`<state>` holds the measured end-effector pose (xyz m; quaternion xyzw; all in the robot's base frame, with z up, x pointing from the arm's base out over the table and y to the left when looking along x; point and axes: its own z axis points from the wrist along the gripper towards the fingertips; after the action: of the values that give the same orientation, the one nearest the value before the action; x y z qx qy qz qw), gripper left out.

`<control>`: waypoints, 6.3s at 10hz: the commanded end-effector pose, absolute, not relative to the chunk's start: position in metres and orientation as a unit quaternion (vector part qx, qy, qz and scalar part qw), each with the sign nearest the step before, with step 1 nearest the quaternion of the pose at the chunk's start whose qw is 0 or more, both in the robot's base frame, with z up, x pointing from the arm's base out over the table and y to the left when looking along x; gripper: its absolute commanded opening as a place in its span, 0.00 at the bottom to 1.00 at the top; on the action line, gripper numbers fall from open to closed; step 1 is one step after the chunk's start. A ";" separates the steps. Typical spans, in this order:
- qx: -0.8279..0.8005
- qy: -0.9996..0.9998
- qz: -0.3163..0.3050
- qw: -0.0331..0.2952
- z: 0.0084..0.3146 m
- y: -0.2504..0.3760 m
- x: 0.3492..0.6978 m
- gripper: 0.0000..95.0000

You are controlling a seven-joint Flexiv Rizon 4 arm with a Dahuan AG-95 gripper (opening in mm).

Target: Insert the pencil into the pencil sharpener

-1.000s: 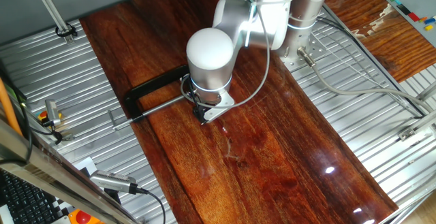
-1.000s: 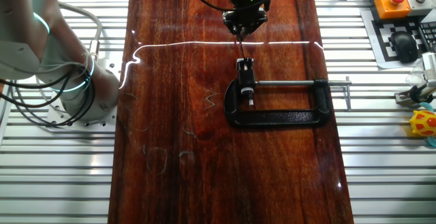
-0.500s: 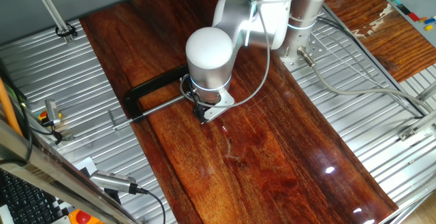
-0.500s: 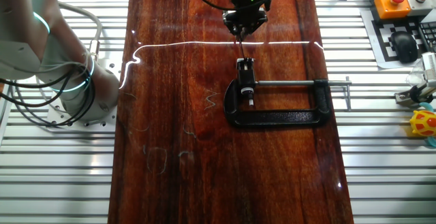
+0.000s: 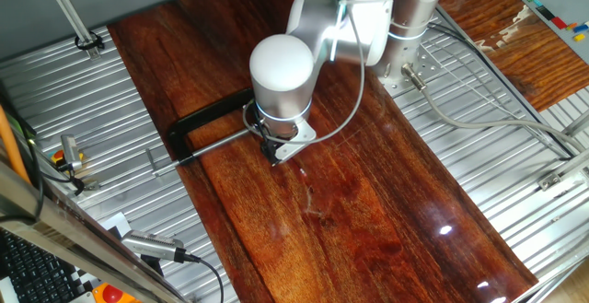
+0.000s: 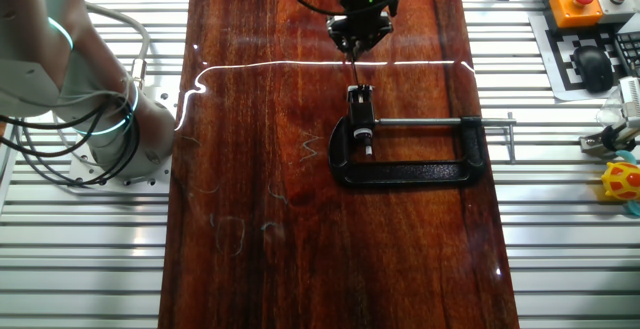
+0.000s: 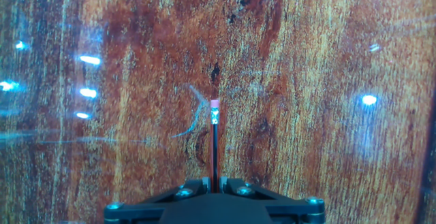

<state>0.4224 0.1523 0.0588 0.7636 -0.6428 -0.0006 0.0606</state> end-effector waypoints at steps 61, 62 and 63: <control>0.615 -0.785 -0.062 0.033 0.122 0.061 0.474 0.00; 0.584 -0.810 -0.054 0.033 0.122 0.061 0.474 0.00; 0.577 -0.815 -0.047 0.027 0.123 0.060 0.474 0.00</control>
<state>0.4733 0.0601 0.1230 0.6563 -0.7511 -0.0624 0.0357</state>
